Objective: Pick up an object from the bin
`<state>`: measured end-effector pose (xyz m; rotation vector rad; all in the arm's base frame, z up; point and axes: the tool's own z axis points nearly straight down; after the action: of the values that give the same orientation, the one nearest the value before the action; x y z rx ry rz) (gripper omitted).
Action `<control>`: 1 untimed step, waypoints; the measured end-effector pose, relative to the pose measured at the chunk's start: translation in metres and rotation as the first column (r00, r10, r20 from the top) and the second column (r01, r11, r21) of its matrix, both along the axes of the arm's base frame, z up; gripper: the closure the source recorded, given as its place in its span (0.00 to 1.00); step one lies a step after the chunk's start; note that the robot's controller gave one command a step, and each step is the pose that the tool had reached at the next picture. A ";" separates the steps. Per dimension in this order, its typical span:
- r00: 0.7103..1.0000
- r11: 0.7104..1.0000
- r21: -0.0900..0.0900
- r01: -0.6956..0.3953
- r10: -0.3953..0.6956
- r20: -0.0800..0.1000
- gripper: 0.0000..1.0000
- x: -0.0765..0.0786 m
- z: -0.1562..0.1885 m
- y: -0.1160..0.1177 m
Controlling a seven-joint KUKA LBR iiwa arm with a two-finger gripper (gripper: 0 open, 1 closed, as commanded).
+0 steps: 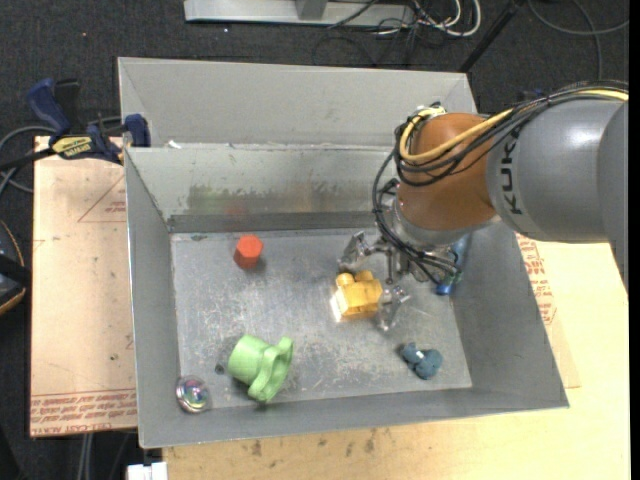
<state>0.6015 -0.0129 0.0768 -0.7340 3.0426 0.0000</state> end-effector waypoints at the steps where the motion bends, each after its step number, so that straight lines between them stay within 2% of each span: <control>1: 0.999 0.999 -0.001 -0.034 0.034 -0.005 0.00 -0.003 0.025 0.012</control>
Offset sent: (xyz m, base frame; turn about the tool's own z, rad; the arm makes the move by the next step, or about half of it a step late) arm -0.0047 0.0111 0.0232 -0.0366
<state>0.5983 -0.0005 0.1019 -0.7869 3.0351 0.0005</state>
